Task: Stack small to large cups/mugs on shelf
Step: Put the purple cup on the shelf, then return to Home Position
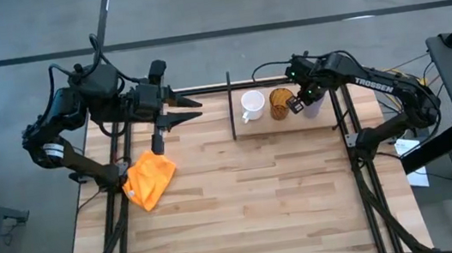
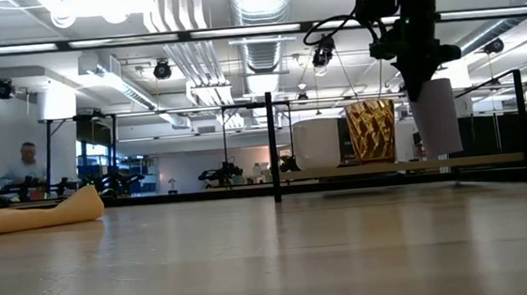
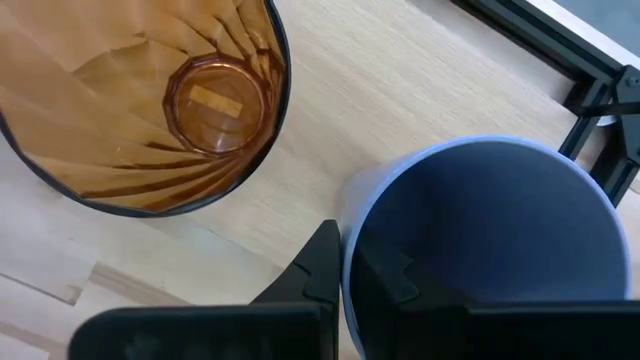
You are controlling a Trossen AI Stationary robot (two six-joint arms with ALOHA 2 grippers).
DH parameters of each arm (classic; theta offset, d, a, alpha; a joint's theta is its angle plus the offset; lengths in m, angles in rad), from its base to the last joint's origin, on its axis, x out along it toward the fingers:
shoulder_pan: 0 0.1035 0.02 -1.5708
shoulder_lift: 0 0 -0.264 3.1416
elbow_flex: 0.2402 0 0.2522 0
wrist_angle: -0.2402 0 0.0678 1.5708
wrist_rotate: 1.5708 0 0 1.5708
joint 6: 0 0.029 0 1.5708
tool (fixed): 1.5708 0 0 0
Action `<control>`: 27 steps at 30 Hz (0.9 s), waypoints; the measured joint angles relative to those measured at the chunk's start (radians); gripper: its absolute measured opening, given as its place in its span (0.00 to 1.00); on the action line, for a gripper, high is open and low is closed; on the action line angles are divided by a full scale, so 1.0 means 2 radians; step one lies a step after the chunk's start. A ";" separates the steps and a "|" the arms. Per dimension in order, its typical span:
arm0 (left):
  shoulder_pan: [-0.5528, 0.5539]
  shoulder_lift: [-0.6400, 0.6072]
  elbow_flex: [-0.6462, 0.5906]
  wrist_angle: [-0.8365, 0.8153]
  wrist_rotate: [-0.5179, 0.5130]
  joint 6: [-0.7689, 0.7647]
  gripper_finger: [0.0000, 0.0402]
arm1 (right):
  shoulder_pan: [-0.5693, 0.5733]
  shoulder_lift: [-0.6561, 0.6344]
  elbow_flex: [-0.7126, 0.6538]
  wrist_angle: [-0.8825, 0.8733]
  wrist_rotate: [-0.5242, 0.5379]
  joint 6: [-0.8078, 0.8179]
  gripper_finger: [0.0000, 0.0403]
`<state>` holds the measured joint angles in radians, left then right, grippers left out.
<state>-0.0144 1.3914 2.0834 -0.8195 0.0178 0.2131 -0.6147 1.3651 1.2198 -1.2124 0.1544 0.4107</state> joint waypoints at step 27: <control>0.000 0.000 0.000 0.000 0.000 0.000 0.16 | 0.001 -0.003 -0.001 0.021 -0.001 -0.002 0.16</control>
<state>-0.0144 1.3911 2.0834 -0.8197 0.0180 0.2134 -0.6136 1.3601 1.2174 -1.1702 0.1528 0.4072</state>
